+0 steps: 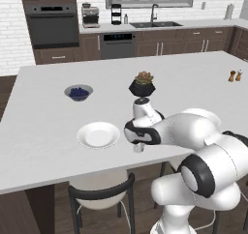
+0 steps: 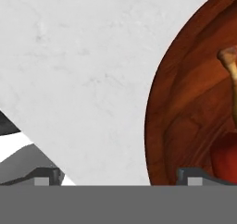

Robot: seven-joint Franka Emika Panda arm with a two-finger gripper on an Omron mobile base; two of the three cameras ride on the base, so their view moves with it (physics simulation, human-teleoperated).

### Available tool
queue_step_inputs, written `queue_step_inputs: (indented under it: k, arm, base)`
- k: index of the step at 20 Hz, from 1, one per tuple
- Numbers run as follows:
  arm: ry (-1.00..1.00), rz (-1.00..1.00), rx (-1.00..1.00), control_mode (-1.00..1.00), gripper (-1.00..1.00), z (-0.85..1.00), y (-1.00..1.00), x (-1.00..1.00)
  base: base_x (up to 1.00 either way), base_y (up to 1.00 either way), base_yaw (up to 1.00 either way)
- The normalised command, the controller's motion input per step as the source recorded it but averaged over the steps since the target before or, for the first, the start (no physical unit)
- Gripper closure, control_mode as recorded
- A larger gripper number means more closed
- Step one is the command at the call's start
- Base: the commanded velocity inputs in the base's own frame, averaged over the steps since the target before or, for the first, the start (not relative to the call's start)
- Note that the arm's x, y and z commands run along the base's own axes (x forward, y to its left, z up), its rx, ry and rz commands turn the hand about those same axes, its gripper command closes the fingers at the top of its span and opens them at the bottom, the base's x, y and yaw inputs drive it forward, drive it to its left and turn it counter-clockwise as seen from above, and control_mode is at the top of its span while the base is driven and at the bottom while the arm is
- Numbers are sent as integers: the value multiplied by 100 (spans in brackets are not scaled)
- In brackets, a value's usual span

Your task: Pick the chicken drumstick and bell pepper from their plates and place them in the bowl. Then put the bowl in the fridge.

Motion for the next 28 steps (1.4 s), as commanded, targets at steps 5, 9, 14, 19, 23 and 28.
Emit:
queue_step_inputs:
  k: [5,9,14,19,23,28]
  arm:
    - [0,-1,-1,-100,-100,-18,-5,16]
    - [0,0,-3,-100,-100,0,-3,32]
    - [-1,0,-1,-100,-100,-16,-2,27]
    - [-4,0,-3,-100,-100,-26,0,22]
    - [-4,0,-1,-100,100,-16,0,0]
    - [-1,-1,0,-100,100,0,0,0]
  base:
    - [0,0,0]
    - [0,0,0]
    - [0,0,0]
    - [0,0,0]
    - [0,0,0]
    - [0,0,0]
